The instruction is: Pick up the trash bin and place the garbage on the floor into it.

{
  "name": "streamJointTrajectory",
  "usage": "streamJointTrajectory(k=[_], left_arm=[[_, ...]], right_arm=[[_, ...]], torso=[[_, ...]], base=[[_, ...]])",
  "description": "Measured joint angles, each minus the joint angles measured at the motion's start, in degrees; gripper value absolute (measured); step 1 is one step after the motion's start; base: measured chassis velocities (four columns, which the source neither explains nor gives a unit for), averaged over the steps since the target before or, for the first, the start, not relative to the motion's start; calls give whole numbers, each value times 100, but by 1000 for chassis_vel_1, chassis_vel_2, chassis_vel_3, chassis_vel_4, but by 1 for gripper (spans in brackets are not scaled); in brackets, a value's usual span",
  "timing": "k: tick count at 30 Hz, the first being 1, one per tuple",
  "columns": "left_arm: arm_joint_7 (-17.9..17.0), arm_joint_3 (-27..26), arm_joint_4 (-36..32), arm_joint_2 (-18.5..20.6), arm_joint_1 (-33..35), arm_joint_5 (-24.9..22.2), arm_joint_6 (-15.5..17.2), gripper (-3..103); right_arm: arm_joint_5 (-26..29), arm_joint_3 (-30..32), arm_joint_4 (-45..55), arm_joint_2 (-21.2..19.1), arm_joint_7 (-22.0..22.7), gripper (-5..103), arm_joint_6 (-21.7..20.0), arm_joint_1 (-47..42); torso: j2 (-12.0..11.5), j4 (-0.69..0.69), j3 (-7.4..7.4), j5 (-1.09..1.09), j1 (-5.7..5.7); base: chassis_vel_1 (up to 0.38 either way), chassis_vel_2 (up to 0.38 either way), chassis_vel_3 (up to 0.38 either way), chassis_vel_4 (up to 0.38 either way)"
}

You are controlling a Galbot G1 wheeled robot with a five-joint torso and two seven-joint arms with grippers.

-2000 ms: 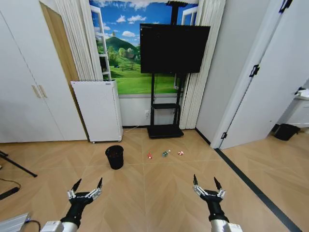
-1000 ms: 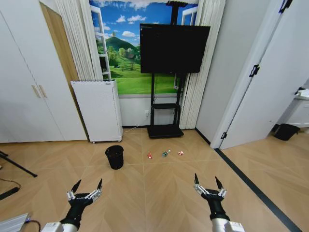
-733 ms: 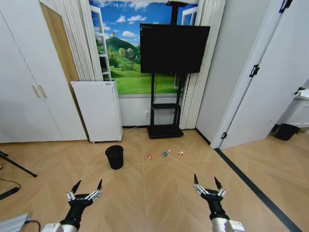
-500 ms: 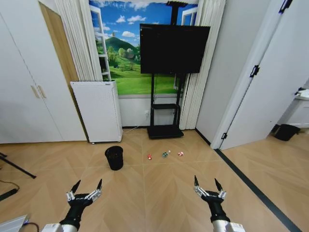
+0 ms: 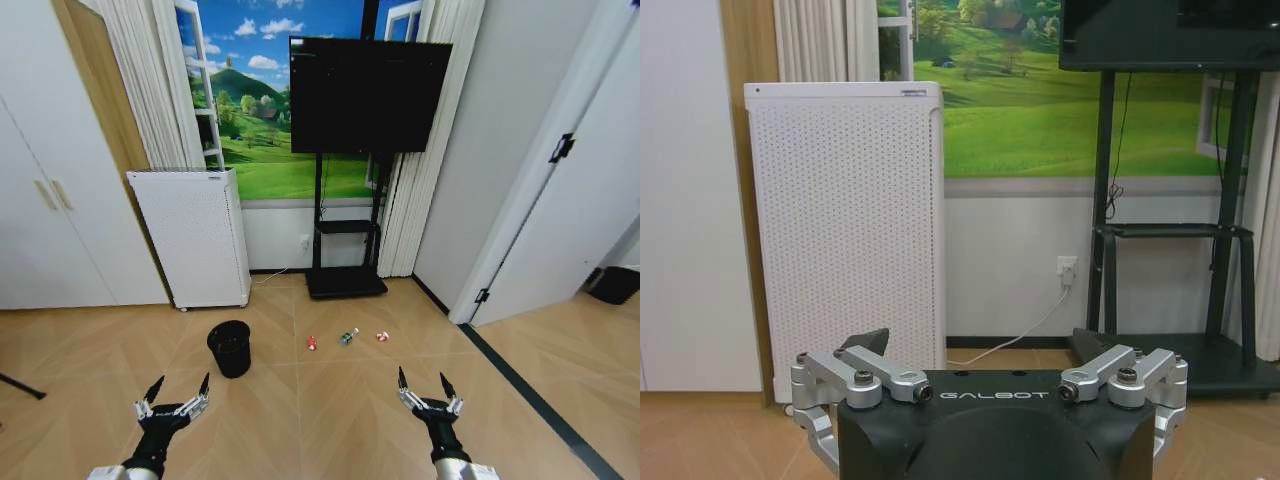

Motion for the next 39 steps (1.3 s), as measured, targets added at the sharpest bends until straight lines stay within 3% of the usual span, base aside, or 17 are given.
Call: streamJointTrajectory(k=[13, 20, 25, 30, 39], left_arm=[[-4, 3, 49, -11, -15, 21, 1, 100], [-23, 4, 83, -10, -16, 43, 5, 100], [-56, -19, 90, -11, -1, 48, 14, 100], [-73, -24, 81, -12, 23, 54, 23, 100], [-74, -10, 64, -27, 57, 95, 26, 100]], right_arm=[[-141, 6, -116, -22, 149, 100, -95, 80], [-207, 36, -197, -101, -64, 100, 105, 132], [-223, 11, -246, -94, -45, 100, 214, 191], [-85, 69, -236, -96, -439, 100, 269, 144], [-58, 38, -220, -92, -526, 100, 254, 136]], torso=[[-1, 0, 1, 1, 2], [-2, 0, 2, -3, 4], [-3, 0, 2, 0, 6], [0, 0, -1, 0, -3], [0, 0, 0, 0, -3]], base=[[-361, 365, 356, -379], [-311, 305, 309, -304], [-120, 116, 79, -49], [41, -32, -48, 27], [12, -22, -3, 9]])
